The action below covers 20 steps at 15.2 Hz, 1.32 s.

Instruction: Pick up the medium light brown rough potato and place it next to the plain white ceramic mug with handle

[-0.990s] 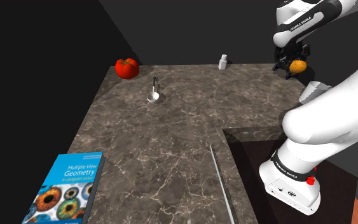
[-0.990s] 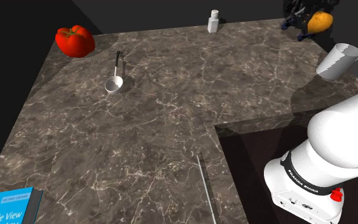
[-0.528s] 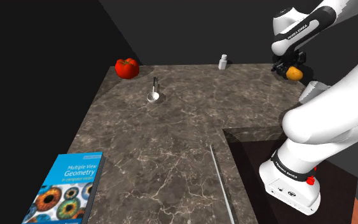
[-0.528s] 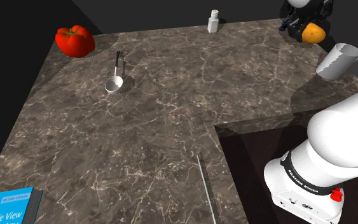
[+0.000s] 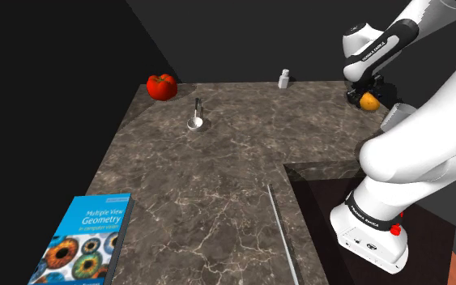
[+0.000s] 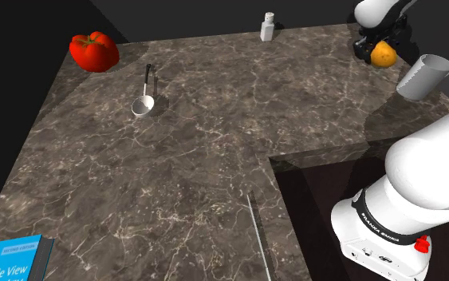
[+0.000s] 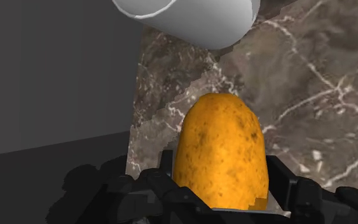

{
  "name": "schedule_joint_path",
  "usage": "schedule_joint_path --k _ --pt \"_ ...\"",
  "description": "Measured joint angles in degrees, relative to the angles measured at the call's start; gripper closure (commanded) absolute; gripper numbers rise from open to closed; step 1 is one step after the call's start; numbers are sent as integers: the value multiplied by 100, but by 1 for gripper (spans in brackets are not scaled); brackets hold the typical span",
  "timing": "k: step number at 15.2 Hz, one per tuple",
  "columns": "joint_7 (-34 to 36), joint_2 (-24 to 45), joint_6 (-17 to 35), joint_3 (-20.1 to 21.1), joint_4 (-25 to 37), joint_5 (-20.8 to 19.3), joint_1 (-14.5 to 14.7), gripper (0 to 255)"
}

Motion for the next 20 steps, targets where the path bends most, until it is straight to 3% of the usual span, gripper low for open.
schedule_joint_path --k 7,8,14,20 --pt "60 54 77 -10 -33 -42 -10 255" --pt "61 54 78 -10 -33 -42 -10 0" --pt "61 54 78 -10 -32 -42 -10 0" --pt "-94 -421 -600 219 78 273 202 0"
